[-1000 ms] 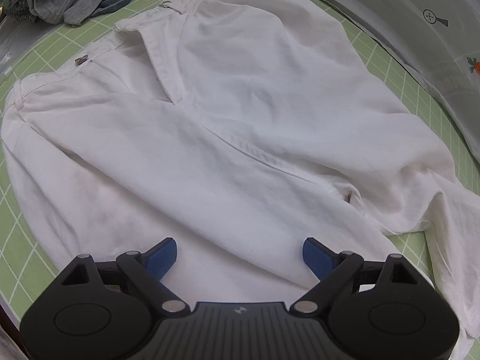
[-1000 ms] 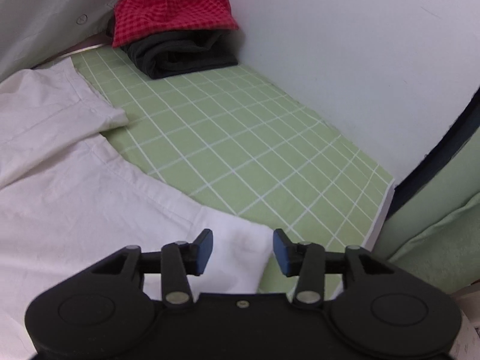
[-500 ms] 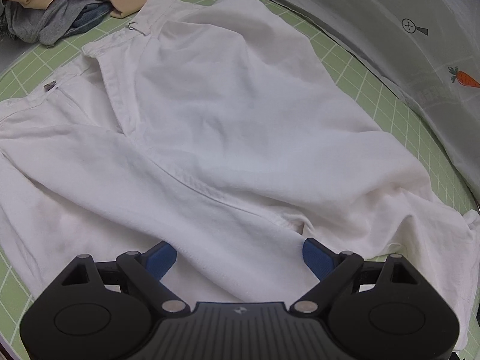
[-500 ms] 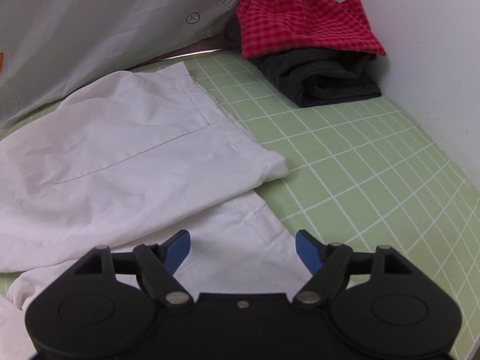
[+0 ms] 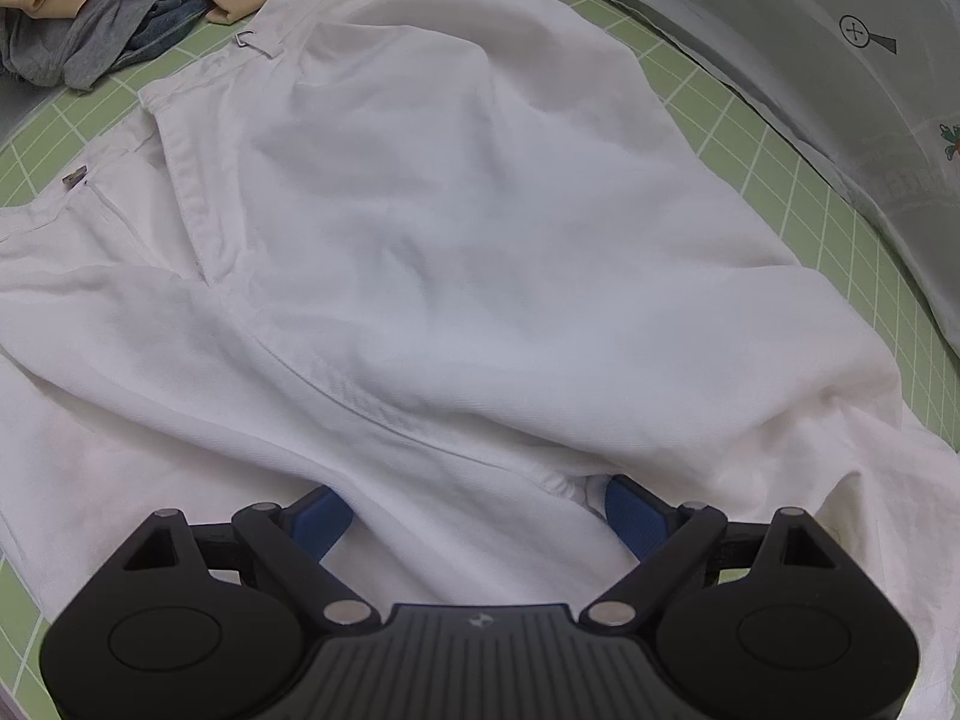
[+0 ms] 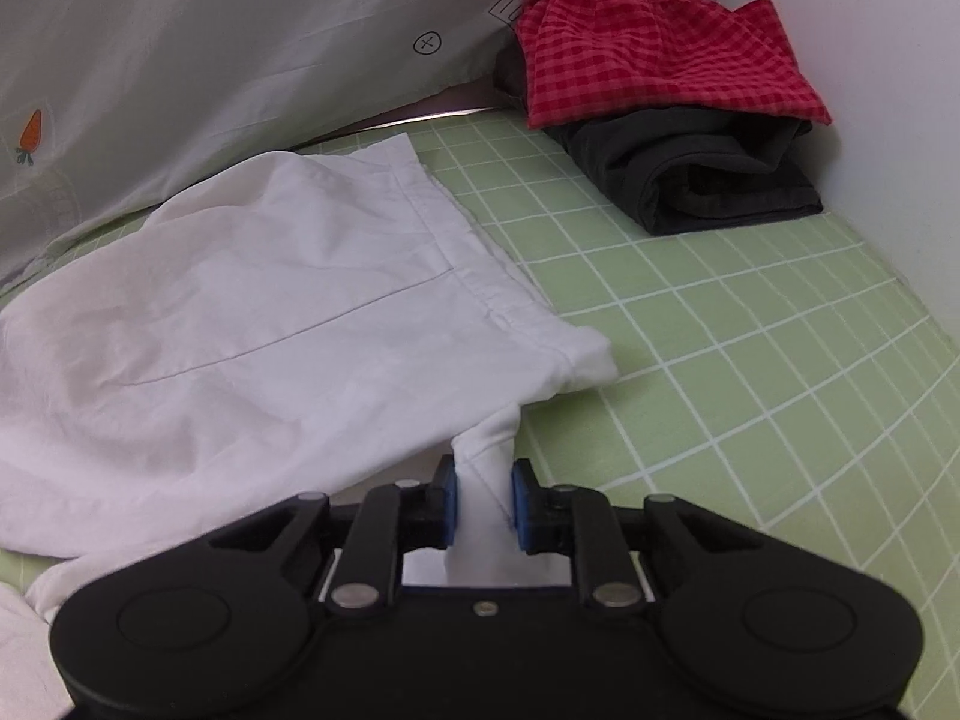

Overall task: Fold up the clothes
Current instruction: 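Pull the trouser leg hem straight with the right gripper and release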

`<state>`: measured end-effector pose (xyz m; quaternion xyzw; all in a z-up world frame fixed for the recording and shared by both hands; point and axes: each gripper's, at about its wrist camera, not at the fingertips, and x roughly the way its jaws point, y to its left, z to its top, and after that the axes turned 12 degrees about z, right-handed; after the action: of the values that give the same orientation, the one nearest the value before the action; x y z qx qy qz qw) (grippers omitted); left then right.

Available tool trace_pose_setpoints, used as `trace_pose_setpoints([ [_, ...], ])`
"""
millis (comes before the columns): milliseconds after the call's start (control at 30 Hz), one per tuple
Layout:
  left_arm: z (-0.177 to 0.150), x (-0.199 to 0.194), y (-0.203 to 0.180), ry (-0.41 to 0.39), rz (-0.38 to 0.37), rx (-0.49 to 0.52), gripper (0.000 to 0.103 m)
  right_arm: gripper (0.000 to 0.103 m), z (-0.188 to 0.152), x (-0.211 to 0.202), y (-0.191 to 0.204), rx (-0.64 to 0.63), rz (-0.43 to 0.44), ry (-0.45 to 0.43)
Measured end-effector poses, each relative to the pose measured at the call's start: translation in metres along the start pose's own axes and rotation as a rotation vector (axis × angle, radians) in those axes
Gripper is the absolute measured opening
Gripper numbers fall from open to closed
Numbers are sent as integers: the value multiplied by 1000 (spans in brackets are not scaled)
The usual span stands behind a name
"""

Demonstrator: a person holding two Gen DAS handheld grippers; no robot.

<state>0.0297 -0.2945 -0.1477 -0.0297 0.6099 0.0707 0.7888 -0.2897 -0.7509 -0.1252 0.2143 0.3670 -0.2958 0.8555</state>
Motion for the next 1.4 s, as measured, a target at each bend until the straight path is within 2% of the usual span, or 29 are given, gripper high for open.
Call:
trace_pose_setpoints([
  [33,0,0,2,-3,-6,-1,91,18,1,-3,-1,-12,-50,-13],
  [133,-1,0,5,-12,-23,-2,92,17,3,-16,-25,64,-245,-61],
  [167,-1,1,6,-15,-26,-1,93,18,4,-19,-38,113,-266,-57],
  [233,-2,1,3,-18,-19,7,94,21,2,-18,-53,203,-250,-38],
  [267,-2,1,2,-20,-16,11,95,23,0,-16,-53,206,-253,-21],
  [367,-3,1,1,-22,-10,19,96,46,1,-14,-39,120,-326,-19],
  [400,-4,2,1,-23,-9,20,97,56,3,-16,-37,126,-318,-33],
  [500,-5,3,-1,-27,-1,25,99,75,14,-21,-36,194,-253,-102],
  [667,-6,5,-6,-31,27,29,103,86,29,6,-25,164,-220,-46],
  [933,-10,5,-15,-52,81,31,103,87,52,50,-8,114,-169,47],
  [967,-10,5,-14,-54,82,30,103,86,55,55,-5,108,-163,58],
  [1033,-11,5,-14,-57,82,30,103,70,54,52,-7,143,-125,34],
  [1100,-11,5,-14,-57,83,30,103,14,56,47,-8,137,-94,12],
  [1167,-11,5,-14,-56,84,30,103,11,64,34,-8,144,-40,-20],
  [1233,-11,4,-13,-55,81,33,103,10,74,9,-9,146,-11,-106],
  [1333,-13,4,-14,-63,87,61,103,9,86,-29,-18,151,-136,-217],
  [1400,-15,4,-16,-73,93,72,103,10,84,-37,-39,222,-164,-210],
])
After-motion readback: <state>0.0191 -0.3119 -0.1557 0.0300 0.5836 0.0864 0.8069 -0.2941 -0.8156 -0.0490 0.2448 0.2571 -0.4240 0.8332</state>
